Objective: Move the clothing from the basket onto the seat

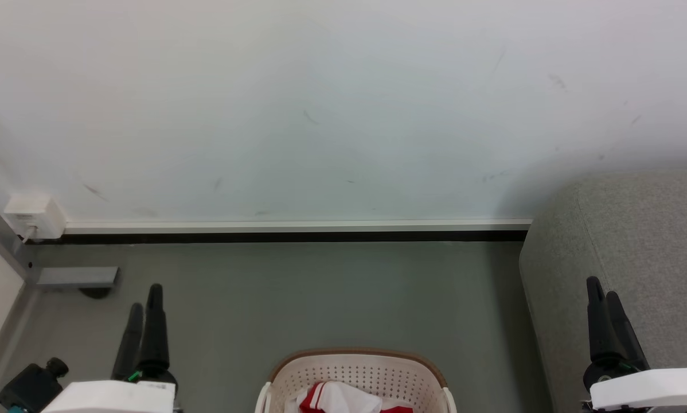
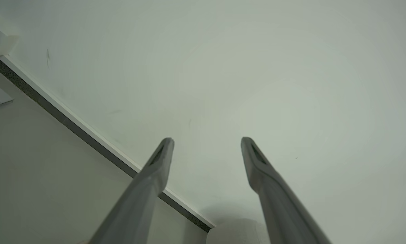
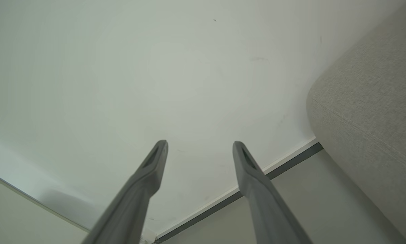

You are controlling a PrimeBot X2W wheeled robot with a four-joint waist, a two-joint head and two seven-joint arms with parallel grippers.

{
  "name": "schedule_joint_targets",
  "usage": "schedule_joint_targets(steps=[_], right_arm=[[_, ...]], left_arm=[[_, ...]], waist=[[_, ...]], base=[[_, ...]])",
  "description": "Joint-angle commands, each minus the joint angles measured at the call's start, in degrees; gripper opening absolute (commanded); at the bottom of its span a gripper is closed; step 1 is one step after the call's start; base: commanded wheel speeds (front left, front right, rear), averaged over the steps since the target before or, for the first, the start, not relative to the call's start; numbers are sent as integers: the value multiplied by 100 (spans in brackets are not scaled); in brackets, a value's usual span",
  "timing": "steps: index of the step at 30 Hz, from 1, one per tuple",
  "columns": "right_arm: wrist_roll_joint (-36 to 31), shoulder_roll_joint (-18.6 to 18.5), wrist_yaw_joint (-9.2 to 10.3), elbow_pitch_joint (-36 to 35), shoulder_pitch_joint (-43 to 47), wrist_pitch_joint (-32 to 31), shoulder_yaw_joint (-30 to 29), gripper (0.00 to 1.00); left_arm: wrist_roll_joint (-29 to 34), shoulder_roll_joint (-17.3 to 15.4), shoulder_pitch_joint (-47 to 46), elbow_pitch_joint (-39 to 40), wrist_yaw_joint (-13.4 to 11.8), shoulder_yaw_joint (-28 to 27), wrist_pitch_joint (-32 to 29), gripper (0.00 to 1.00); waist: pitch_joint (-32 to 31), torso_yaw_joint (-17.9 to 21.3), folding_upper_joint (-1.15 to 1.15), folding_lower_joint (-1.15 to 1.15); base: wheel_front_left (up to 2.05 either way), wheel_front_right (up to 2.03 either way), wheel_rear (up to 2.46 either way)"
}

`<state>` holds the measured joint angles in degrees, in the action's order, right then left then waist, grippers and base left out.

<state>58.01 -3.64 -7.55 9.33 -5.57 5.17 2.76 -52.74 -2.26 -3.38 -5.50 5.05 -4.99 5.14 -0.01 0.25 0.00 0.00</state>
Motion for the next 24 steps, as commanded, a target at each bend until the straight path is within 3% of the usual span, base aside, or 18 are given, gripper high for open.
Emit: schedule_joint_targets(steps=[1,24], right_arm=[[-331,-74,5,-25,-122,65,39,100],[-2833,-80,7,303,-194,431,132,100]], left_arm=[[351,-51,-1,126,-42,35,75,100],[2493,-63,127,-11,-494,228,436,100]], waist=[[-4,0,0,0],[-55,22,0,0]], base=[[0,0,0],[0,0,0]])
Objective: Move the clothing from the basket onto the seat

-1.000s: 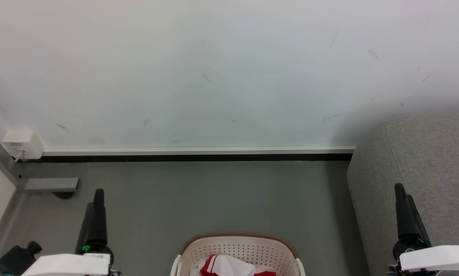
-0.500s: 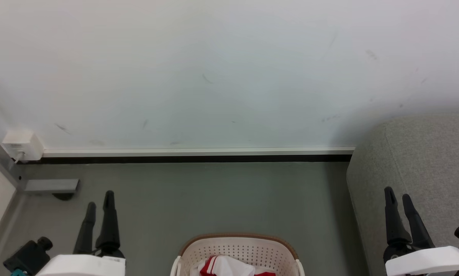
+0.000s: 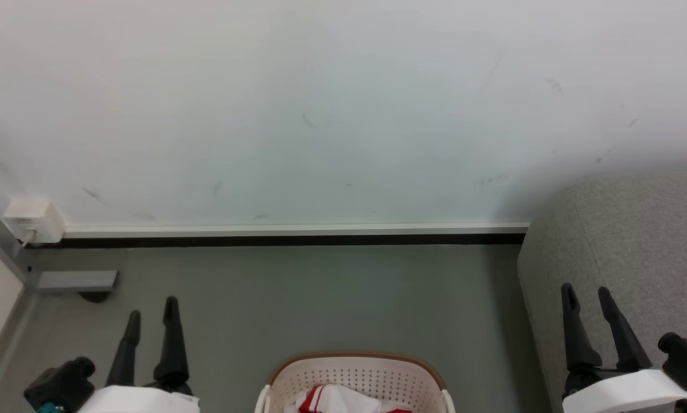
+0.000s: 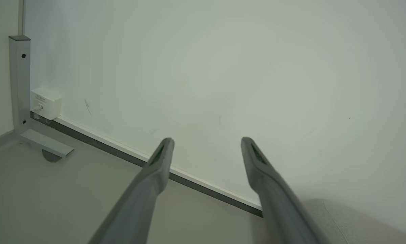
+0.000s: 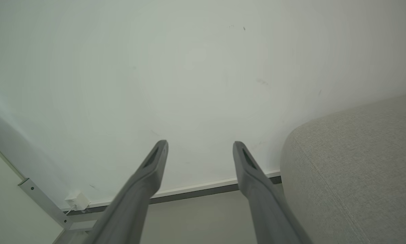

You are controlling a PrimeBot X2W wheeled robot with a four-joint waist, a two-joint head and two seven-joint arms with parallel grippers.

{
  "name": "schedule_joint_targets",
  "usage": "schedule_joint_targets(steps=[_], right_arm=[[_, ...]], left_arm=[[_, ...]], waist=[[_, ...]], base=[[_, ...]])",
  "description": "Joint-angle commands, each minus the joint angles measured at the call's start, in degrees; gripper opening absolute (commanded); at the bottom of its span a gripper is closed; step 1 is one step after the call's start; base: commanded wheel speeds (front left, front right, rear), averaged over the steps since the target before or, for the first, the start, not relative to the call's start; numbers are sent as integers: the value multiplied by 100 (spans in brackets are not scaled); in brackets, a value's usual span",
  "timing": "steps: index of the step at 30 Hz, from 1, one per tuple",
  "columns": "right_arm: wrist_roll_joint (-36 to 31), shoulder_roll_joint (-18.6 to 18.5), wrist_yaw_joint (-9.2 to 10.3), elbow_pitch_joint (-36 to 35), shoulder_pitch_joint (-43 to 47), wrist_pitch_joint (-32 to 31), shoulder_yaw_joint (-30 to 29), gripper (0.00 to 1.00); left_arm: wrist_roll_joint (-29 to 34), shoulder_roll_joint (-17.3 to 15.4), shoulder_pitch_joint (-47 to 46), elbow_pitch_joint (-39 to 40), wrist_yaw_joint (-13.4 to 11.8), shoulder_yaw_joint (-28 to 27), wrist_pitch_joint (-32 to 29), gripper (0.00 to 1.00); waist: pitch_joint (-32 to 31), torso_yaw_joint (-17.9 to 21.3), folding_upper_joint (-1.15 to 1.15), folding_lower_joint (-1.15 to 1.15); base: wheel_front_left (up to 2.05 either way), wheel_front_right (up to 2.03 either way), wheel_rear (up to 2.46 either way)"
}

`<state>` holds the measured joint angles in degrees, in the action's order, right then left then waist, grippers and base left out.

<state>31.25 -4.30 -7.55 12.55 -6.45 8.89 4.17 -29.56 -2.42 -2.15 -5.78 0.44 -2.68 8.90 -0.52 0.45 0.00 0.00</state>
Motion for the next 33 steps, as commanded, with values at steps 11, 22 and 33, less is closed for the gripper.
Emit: schedule_joint_targets(steps=[11,22,33], right_arm=[[-753,57,8,121,-112,196,-114,100],[-1348,101,9,185,-150,338,-76,100],[-1756,111,10,194,-178,462,25,100]], left_arm=[[865,-51,32,16,-105,22,205,100],[1417,-56,48,42,-156,22,338,100],[1843,-59,83,55,-184,37,467,100]], waist=[[-36,12,0,0],[-59,8,0,0],[-46,25,0,0]], base=[[0,0,0],[0,0,0],[0,0,0]])
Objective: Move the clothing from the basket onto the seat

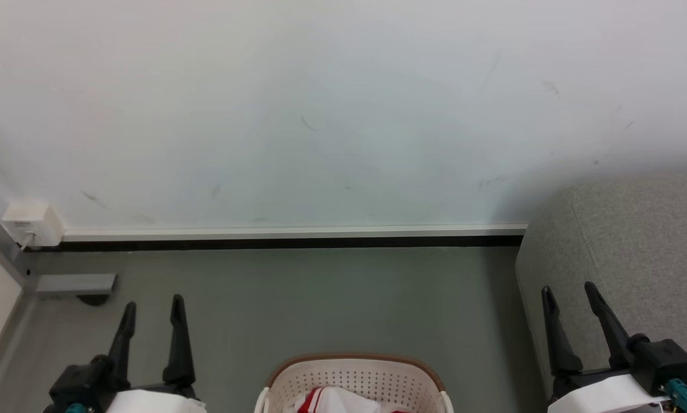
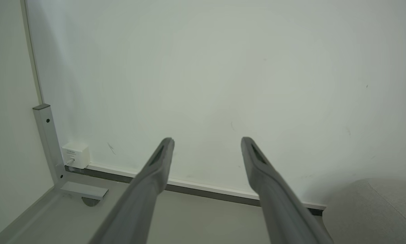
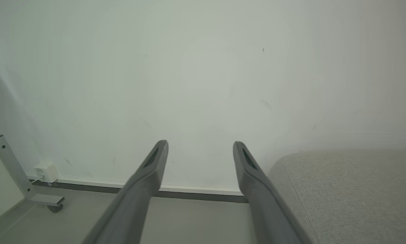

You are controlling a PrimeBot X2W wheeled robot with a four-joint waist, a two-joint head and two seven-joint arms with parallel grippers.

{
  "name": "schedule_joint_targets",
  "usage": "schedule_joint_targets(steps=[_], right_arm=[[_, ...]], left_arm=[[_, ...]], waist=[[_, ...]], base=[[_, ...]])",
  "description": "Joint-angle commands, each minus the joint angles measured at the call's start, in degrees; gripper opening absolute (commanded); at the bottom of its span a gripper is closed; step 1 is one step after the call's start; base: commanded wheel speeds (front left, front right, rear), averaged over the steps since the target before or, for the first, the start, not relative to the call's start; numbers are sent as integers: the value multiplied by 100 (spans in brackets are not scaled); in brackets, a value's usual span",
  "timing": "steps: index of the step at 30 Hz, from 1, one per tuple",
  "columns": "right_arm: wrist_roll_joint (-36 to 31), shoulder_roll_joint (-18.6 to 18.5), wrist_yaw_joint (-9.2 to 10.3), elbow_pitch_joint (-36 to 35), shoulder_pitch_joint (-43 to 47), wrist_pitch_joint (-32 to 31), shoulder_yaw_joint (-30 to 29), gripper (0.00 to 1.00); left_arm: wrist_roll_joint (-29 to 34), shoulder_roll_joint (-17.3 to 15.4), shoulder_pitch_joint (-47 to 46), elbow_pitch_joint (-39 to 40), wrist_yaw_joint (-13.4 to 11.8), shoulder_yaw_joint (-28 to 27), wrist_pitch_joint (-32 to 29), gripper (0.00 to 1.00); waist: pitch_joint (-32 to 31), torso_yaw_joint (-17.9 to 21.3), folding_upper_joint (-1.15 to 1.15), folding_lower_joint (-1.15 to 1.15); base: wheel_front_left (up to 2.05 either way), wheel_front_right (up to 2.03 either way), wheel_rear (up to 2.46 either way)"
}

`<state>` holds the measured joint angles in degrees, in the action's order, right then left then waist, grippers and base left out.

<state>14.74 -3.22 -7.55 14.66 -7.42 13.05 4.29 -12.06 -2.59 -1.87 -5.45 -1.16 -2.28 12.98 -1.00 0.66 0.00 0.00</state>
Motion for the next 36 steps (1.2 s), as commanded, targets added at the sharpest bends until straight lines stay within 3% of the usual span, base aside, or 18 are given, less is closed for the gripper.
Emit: schedule_joint_targets(steps=[1,17,36], right_arm=[[-131,3,10,-20,-79,58,20,100],[-792,14,12,-67,-77,228,79,100],[-606,21,12,14,-88,219,95,100]], left_arm=[[138,-43,56,18,-22,-1,66,100],[804,-47,94,30,-90,17,230,100],[757,-46,65,2,-126,54,219,100]], waist=[[5,6,0,0],[11,29,0,0],[9,22,0,0]], base=[[0,0,0],[0,0,0],[0,0,0]])
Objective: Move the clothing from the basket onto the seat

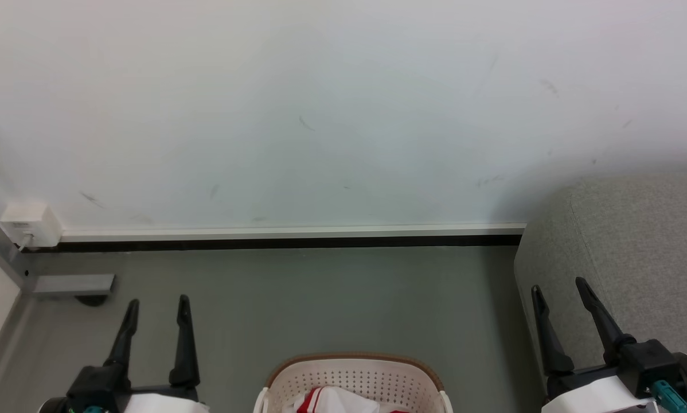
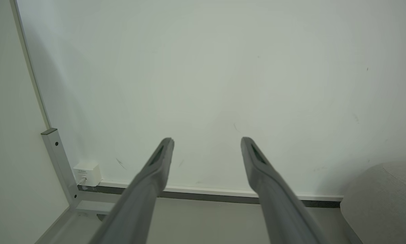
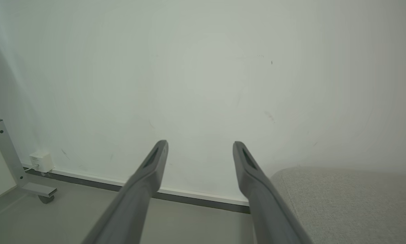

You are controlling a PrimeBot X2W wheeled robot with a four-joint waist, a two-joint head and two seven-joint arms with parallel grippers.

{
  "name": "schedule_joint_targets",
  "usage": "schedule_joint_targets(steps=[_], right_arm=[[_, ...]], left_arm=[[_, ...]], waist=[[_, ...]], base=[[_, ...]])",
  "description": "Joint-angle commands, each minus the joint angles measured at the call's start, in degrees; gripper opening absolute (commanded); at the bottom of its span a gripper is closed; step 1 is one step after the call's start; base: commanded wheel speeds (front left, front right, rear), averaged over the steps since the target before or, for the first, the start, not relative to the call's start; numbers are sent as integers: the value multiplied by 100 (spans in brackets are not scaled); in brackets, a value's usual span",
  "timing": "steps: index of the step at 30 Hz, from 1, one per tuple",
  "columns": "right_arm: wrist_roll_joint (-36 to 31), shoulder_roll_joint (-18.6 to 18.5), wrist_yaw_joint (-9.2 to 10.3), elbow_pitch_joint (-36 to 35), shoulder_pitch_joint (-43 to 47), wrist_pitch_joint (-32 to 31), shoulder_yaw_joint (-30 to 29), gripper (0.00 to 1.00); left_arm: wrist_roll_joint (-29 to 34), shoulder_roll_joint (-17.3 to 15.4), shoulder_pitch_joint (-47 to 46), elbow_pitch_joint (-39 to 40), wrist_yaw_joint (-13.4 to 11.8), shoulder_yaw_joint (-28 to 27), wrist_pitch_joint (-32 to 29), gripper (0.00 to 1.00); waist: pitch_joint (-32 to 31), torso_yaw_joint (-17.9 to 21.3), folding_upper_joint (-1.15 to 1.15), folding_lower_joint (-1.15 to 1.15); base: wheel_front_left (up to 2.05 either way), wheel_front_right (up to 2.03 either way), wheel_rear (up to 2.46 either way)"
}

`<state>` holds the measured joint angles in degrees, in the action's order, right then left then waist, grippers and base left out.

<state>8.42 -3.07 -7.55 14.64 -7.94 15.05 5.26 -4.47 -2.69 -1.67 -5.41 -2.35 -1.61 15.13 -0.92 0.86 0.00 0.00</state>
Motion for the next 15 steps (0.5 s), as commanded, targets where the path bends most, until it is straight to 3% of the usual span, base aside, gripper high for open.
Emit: schedule_joint_targets(steps=[1,15], right_arm=[[53,7,12,22,-40,19,-6,100],[242,11,12,186,-76,19,-7,100]], left_arm=[[-1,-36,44,-1,-7,-14,4,100],[-71,-36,75,-14,-24,-6,4,100]], waist=[[1,3,0,0],[-3,14,0,0]], base=[[0,0,0],[0,0,0]])
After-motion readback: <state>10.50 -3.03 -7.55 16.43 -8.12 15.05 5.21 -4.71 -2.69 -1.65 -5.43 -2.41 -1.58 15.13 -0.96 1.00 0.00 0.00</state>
